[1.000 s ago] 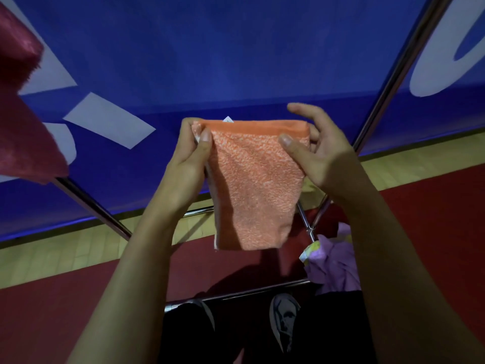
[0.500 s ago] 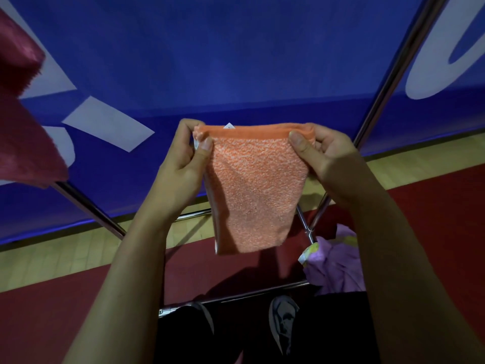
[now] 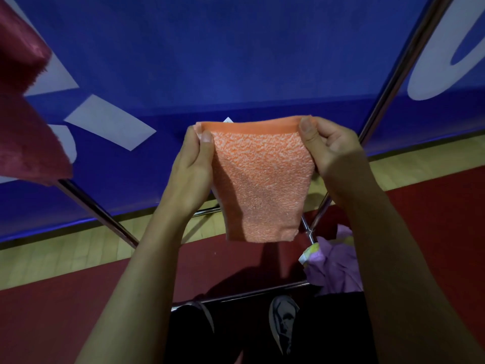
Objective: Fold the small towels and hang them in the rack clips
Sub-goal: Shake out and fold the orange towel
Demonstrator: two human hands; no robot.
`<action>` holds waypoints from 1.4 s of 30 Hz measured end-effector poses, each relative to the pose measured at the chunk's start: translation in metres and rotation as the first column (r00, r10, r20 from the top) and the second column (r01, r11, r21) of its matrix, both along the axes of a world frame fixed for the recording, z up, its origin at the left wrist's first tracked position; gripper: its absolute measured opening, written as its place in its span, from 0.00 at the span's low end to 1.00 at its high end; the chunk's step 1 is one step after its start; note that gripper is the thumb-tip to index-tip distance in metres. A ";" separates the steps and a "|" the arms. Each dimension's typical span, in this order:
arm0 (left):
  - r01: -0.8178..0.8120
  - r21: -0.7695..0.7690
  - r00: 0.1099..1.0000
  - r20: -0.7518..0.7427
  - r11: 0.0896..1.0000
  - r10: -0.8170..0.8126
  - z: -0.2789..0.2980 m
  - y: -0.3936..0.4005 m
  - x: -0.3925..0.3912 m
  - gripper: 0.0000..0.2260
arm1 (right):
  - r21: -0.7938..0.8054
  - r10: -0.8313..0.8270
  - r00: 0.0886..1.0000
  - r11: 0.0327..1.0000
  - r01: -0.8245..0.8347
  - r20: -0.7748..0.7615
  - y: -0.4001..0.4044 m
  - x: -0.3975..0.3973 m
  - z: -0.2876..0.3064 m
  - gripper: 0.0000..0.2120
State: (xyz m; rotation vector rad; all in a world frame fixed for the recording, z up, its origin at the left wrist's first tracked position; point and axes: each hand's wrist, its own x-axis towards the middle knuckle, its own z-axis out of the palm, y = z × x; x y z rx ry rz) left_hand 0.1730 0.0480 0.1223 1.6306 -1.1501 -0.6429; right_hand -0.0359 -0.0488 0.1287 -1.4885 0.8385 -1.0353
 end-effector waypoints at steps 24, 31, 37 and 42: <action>-0.062 0.000 0.998 0.025 0.998 0.062 0.004 -0.005 -0.008 0.21 | 0.013 -0.053 0.998 0.998 0.054 -0.032 -0.004 0.011 -0.005 0.11; -0.062 -0.029 0.998 -0.002 0.998 0.062 0.009 -0.007 -0.005 0.16 | -0.096 -0.032 0.999 0.995 0.034 0.025 0.004 0.010 0.002 0.09; -0.034 -0.008 0.999 0.025 0.999 0.034 0.008 -0.007 -0.003 0.13 | -0.023 -0.059 0.998 0.998 0.059 0.016 0.004 0.011 0.001 0.10; -0.079 -0.003 0.997 -0.006 0.997 0.079 0.007 -0.007 -0.007 0.15 | 0.017 -0.062 0.998 0.998 0.062 -0.005 0.000 0.013 -0.003 0.12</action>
